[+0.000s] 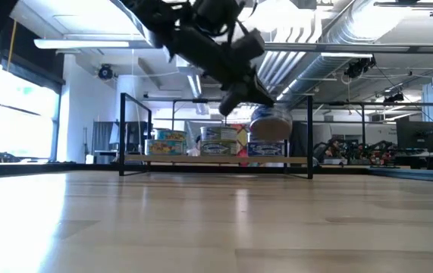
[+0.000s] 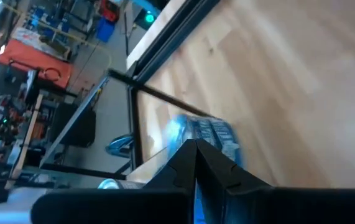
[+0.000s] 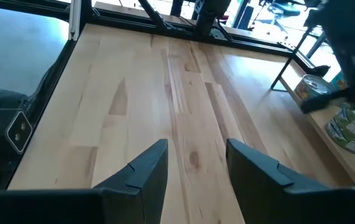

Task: Stack canned seafood by type on shelf
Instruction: Stack the blue tuna can on top of the blue tuna can on the shelf

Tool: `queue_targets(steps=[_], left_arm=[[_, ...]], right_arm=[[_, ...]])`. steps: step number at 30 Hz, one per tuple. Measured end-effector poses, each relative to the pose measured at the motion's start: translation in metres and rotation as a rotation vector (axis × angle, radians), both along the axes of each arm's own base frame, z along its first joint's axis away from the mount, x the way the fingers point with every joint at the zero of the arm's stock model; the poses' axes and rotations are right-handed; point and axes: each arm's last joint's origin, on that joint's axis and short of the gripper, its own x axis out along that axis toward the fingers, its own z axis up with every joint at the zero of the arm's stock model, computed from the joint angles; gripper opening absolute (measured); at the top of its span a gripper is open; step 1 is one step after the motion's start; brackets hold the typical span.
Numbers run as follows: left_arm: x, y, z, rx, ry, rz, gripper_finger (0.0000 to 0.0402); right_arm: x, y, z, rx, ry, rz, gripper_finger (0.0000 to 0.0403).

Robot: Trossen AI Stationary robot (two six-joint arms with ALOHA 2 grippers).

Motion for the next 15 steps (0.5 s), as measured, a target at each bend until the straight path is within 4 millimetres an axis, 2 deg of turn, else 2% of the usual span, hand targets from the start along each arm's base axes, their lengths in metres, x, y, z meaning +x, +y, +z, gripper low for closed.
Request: queue_targets(steps=[5, 9, 12, 15], left_arm=[[0.008, 0.023, -0.006, -0.002, -0.001, 0.049, 0.0001], [0.008, 0.032, -0.011, -0.017, 0.016, 0.065, 0.0001], [0.006, 0.029, -0.015, -0.051, 0.06, 0.047, 0.0], [0.006, 0.011, -0.019, -0.095, 0.113, -0.028, 0.0]], right_arm=[[0.0, 0.0, 0.0, 0.001, 0.0, 0.0, 0.0156], [0.0, 0.0, 0.0, -0.003, 0.001, 0.001, 0.0156], [0.0, 0.0, 0.0, -0.004, 0.001, 0.001, 0.0156], [0.0, 0.0, 0.0, -0.005, 0.002, 0.001, 0.0156]])
